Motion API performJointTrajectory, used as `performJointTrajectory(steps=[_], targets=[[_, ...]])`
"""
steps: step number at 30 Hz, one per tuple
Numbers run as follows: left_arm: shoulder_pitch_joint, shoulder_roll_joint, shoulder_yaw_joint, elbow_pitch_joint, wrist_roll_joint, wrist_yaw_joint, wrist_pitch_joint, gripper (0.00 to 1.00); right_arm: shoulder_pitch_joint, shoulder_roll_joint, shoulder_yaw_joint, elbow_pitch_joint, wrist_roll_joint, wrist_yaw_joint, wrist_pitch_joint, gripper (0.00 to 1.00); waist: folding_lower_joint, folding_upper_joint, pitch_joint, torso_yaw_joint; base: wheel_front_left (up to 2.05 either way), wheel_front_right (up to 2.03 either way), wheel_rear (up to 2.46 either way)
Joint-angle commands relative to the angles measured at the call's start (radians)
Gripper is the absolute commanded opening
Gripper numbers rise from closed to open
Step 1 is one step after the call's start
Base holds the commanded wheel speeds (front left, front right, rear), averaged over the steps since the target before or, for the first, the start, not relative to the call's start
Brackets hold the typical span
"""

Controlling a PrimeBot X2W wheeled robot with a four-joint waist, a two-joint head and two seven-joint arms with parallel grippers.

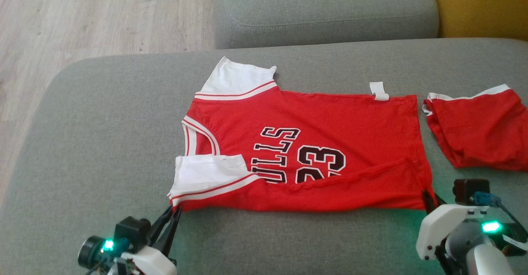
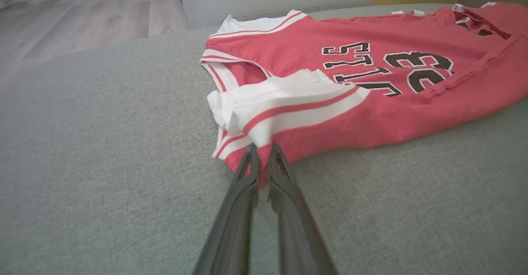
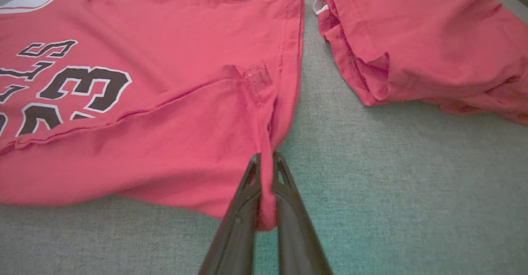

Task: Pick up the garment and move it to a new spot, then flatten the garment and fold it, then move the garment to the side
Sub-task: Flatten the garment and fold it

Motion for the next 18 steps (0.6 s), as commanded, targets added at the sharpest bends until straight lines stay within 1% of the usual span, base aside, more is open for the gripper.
performJointTrajectory(steps=[1,3,4,5,6,10,13,14,15,18], targets=[[-0.026,0.023,0.024,-0.038,-0.009,0.000,0.001,0.00,-0.021,-0.005,0.032,-0.053,0.006,-0.001,0.002,0.00,0.0001,-0.0001,0.004,0.001,0.00,0.00,0.00],[-0.026,0.021,0.020,-0.046,-0.007,0.007,0.003,0.00,-0.018,-0.005,0.029,-0.070,0.008,-0.001,-0.004,0.00,0.0001,-0.0001,0.010,0.000,0.00,0.00,0.00],[-0.025,0.017,0.021,-0.051,-0.009,0.013,0.003,0.00,-0.017,-0.005,0.030,-0.078,0.012,-0.001,-0.013,0.41,0.0001,-0.0001,0.012,0.000,0.00,0.00,0.00],[-0.026,0.014,0.024,-0.058,-0.010,0.020,0.001,0.37,-0.016,-0.005,0.026,-0.082,0.024,-0.001,-0.018,1.00,0.0001,-0.0001,0.015,-0.001,0.00,0.00,0.00],[-0.033,0.012,0.034,-0.067,-0.009,0.037,-0.023,1.00,-0.021,-0.005,0.034,-0.098,0.034,-0.001,-0.043,1.00,0.0001,-0.0001,0.025,-0.005,0.00,0.00,0.00],[-0.061,0.010,0.064,-0.077,-0.005,0.072,-0.096,1.00,-0.041,-0.005,0.029,-0.128,0.046,-0.001,-0.122,1.00,0.0001,-0.0001,0.040,-0.018,0.00,0.00,0.00],[-0.086,0.008,0.085,-0.094,0.000,0.094,-0.142,1.00,-0.056,-0.005,0.043,-0.140,0.053,-0.001,-0.186,1.00,0.0001,-0.0001,0.050,-0.032,0.00,0.00,0.00],[-0.096,0.008,0.092,-0.101,0.002,0.098,-0.153,1.00,-0.061,-0.005,0.051,-0.145,0.055,-0.001,-0.209,1.00,0.0001,-0.0001,0.053,-0.037,0.00,0.00,0.00],[-0.096,0.008,0.092,-0.101,0.002,0.098,-0.153,1.00,-0.061,-0.005,0.051,-0.145,0.055,-0.001,-0.209,1.00,0.0001,-0.0001,0.053,-0.037,0.00,0.00,0.00],[-0.123,0.004,0.123,-0.135,-0.001,0.110,-0.176,1.00,-0.076,-0.005,0.077,-0.156,0.073,-0.001,-0.280,1.00,0.0001,-0.0001,0.068,-0.055,0.00,0.00,0.00]])
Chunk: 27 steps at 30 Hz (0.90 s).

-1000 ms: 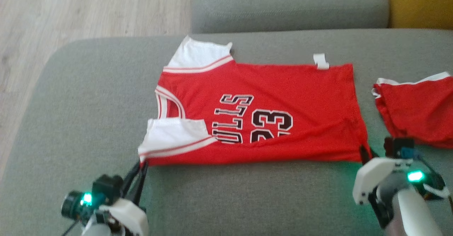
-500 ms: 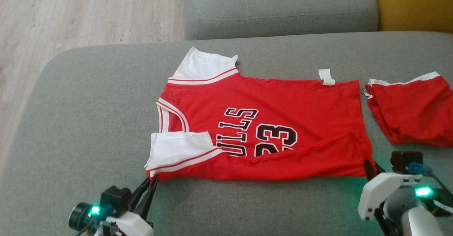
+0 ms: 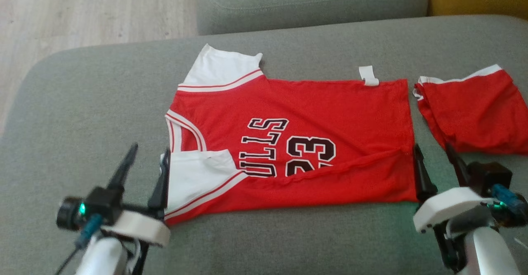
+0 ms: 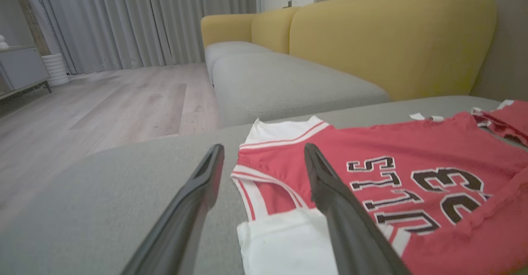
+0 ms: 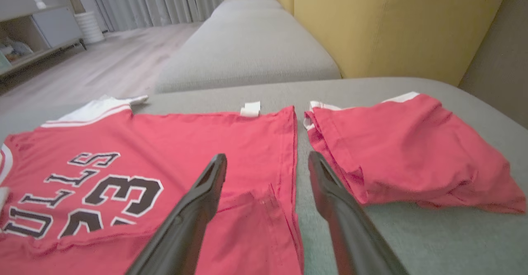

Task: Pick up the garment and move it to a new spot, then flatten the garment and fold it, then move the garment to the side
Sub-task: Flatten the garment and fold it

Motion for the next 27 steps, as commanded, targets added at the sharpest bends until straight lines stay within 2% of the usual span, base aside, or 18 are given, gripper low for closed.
performJointTrajectory(steps=[1,3,6,9,11,16,22,27], targets=[[-0.063,0.018,0.053,-0.044,0.003,0.003,-0.014,1.00,-0.057,-0.005,0.032,-0.045,0.013,-0.001,-0.031,1.00,-0.0001,0.0000,0.014,-0.013,0.00,0.00,0.00],[-0.088,0.021,0.076,-0.077,-0.001,-0.002,-0.018,1.00,-0.069,-0.005,0.048,-0.055,0.021,-0.001,-0.076,1.00,-0.0001,0.0000,0.036,-0.026,0.00,0.00,0.00],[-0.150,0.049,0.104,-0.111,-0.007,-0.033,-0.020,1.00,-0.093,-0.005,0.072,-0.067,0.037,-0.001,-0.131,1.00,-0.0001,0.0000,0.082,-0.047,0.00,0.00,0.00],[-0.257,0.104,0.106,-0.113,0.003,-0.075,-0.005,1.00,-0.122,-0.005,0.096,-0.078,0.056,-0.001,-0.171,1.00,-0.0001,0.0000,0.146,-0.071,0.00,0.00,0.00],[-0.346,0.145,0.083,-0.091,0.010,-0.102,0.045,1.00,-0.141,-0.005,0.106,-0.085,0.069,-0.001,-0.197,1.00,-0.0001,0.0000,0.190,-0.085,0.00,0.00,0.00],[-0.573,0.235,-0.038,0.005,-0.022,-0.130,0.190,1.00,-0.181,-0.005,0.146,-0.092,0.096,-0.001,-0.239,1.00,-0.0001,0.0000,0.293,-0.133,0.00,0.00,0.00],[-0.782,0.354,-0.265,0.124,-0.209,-0.131,0.345,1.00,-0.228,-0.005,0.195,-0.085,0.129,-0.001,-0.268,1.00,-0.0001,0.0000,0.396,-0.203,0.00,0.00,0.00],[-0.899,0.411,-0.364,0.222,-0.359,-0.131,0.414,1.00,-0.254,-0.005,0.227,-0.077,0.155,-0.001,-0.279,1.00,-0.0001,0.0000,0.459,-0.251,0.00,0.00,0.00]])
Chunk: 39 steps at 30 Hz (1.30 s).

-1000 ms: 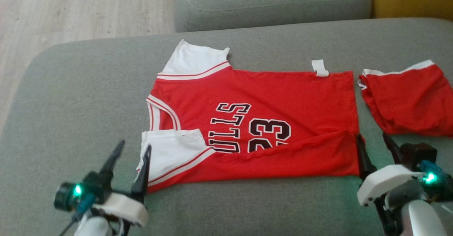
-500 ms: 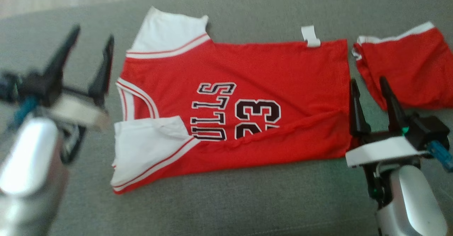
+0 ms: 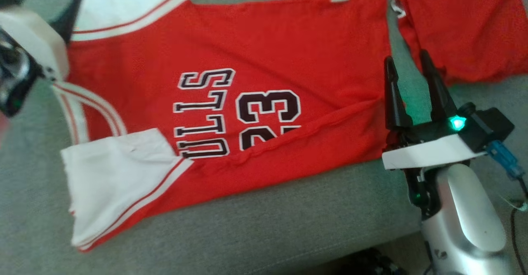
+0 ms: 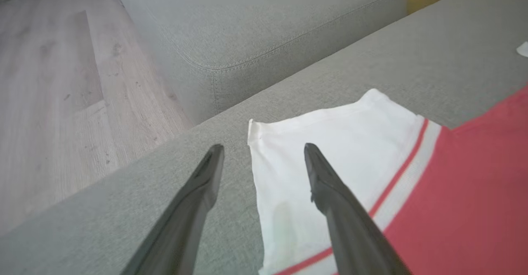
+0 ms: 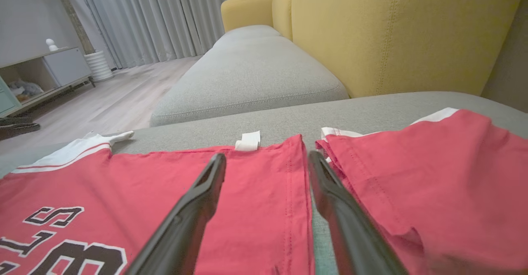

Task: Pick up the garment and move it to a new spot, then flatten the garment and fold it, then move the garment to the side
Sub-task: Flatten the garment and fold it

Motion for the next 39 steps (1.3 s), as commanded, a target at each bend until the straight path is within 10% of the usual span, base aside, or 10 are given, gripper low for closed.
performJointTrajectory(steps=[1,20,21,23,39], targets=[[-0.071,0.059,0.023,-0.002,-0.026,0.002,0.010,1.00,-0.016,-0.004,0.028,-0.027,0.011,-0.001,-0.011,1.00,-0.0003,0.0000,0.058,-0.055,0.00,0.00,0.00],[-0.220,0.123,-0.120,0.157,-0.285,0.002,0.092,1.00,-0.023,-0.004,0.043,-0.069,0.066,-0.001,-0.016,1.00,-0.0003,0.0000,0.157,-0.141,0.00,0.00,0.00],[-0.217,0.121,-0.132,0.155,-0.296,0.002,0.100,0.94,-0.024,-0.004,0.041,-0.067,0.065,-0.001,-0.016,1.00,-0.0003,0.0000,0.156,-0.139,0.00,0.00,0.00],[-0.214,0.124,-0.165,0.139,-0.309,0.002,0.108,0.00,-0.027,-0.004,0.034,-0.062,0.059,-0.001,-0.016,1.00,-0.0003,0.0000,0.155,-0.132,0.00,0.00,0.00],[-0.179,0.036,-0.244,0.133,-0.369,0.002,-0.294,0.00,-0.040,-0.004,-0.058,0.010,-0.069,-0.001,-0.015,1.00,-0.0003,0.0000,-0.012,0.037,0.00,0.00,0.00]])
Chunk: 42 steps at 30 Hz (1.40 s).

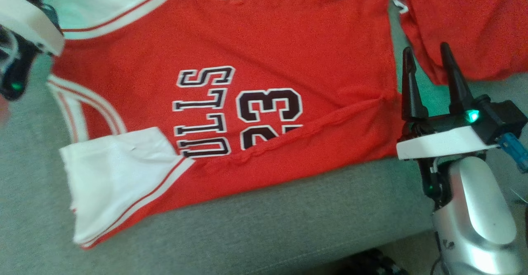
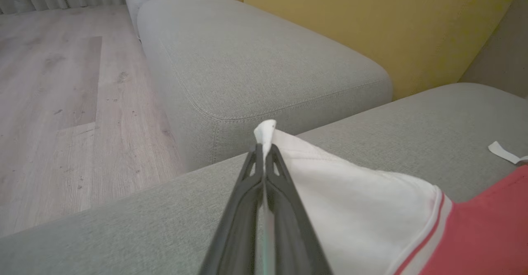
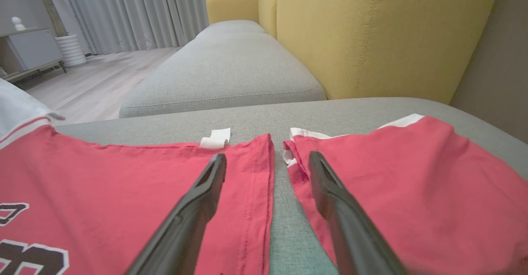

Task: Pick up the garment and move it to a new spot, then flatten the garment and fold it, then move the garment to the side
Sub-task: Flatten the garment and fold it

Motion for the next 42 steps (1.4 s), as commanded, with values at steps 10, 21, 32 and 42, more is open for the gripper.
performJointTrajectory(steps=[10,21,32,42], targets=[[0.105,0.023,-0.016,-0.113,-0.011,0.002,-0.141,0.00,-0.050,-0.004,-0.097,0.038,-0.123,-0.001,0.129,1.00,0.0001,0.0000,-0.175,0.197,0.00,0.00,0.00],[0.203,0.045,-0.091,-0.325,0.016,0.010,-0.099,0.00,-0.308,-0.053,-0.109,0.299,-0.217,-0.001,0.393,1.00,0.0001,0.0000,-0.168,0.297,0.00,0.00,0.00],[0.181,0.035,-0.100,-0.410,0.038,0.038,-0.083,0.00,-0.509,-0.120,-0.189,0.619,-0.348,-0.001,0.491,1.00,0.0001,0.0000,-0.108,0.352,0.00,0.00,0.00],[0.122,0.038,-0.074,-0.360,0.036,0.049,-0.074,0.00,-0.636,-0.118,-0.169,0.720,-0.360,-0.001,0.402,0.00,0.0001,0.0000,-0.094,0.326,0.00,0.00,0.00]])
